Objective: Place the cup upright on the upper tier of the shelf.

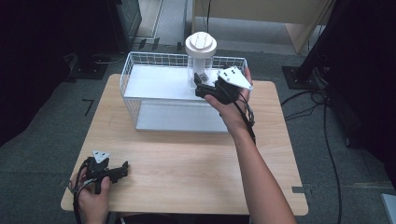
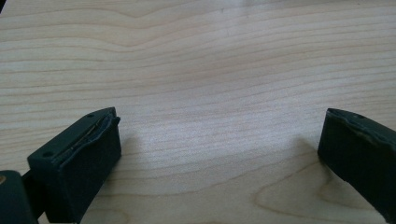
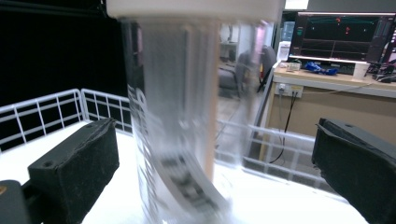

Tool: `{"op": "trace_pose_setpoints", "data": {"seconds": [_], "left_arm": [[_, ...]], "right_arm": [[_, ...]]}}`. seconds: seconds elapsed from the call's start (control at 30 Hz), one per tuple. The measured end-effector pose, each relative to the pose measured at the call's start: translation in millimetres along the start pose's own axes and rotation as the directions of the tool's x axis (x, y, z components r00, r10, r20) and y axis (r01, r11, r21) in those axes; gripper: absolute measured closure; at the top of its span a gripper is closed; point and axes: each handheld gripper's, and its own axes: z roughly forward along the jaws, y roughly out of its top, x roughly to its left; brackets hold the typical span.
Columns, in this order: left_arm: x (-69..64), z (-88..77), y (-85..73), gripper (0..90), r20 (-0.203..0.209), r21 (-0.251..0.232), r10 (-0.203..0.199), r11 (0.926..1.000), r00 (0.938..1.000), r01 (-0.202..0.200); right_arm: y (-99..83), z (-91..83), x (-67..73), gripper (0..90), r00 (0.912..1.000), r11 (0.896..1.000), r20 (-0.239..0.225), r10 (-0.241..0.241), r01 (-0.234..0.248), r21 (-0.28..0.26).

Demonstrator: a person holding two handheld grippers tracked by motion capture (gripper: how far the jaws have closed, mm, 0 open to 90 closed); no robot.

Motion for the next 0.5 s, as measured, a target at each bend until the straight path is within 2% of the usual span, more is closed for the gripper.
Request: {"op": "trace_pose_setpoints", "data": {"seconds": [0.07, 0.17, 0.2, 0.23, 0.33, 0.37, 0.4, 0.5], "left_arm": [[0.0, 0.0, 0.0, 0.0, 0.0, 0.0, 0.0, 1.0, 1.0, 0.0], [0.0, 0.0, 0.0, 0.0, 0.0, 0.0, 0.0, 1.0, 1.0, 0.0], [0.0, 0.0, 0.0, 0.0, 0.0, 0.0, 0.0, 1.0, 1.0, 0.0], [0.0, 0.0, 0.0, 0.0, 0.0, 0.0, 0.0, 1.0, 1.0, 0.0], [0.0, -0.2, 0.0, 0.0, 0.001, 0.002, 0.0, 1.0, 1.0, 0.0], [0.0, -0.2, 0.0, 0.0, 0.001, 0.002, 0.0, 1.0, 1.0, 0.0], [0.0, -0.2, 0.1, 0.0, 0.0, 0.002, 0.0, 1.0, 1.0, 0.0], [0.0, -0.1, 0.0, 0.0, 0.0, 0.001, 0.0, 1.0, 1.0, 0.0]], "right_arm": [[-6.5, -14.0, -6.3, 1.0, 1.0, 1.0, -0.001, -0.006, 0.006, -0.002], [-11.2, -22.5, -9.1, 1.0, 0.9998, 1.0, -0.003, -0.018, 0.018, 0.003], [-18.5, -33.5, -12.0, 1.0, 0.9995, 0.999, -0.007, -0.031, 0.031, 0.007], [-18.5, -33.5, -12.0, 1.0, 0.9995, 0.999, -0.007, -0.031, 0.031, 0.007], [-31.7, -52.0, -16.0, 1.0, 0.9994, 0.999, -0.008, -0.034, 0.034, 0.011], [-31.7, -52.0, -16.0, 1.0, 0.9994, 0.999, -0.008, -0.034, 0.034, 0.011], [-39.3, -61.8, -17.6, 1.0, 0.999, 0.999, -0.001, -0.045, 0.045, 0.013], [-47.3, -71.9, -18.3, 1.0, 0.9982, 0.998, 0.0, -0.061, 0.061, 0.007]]}}
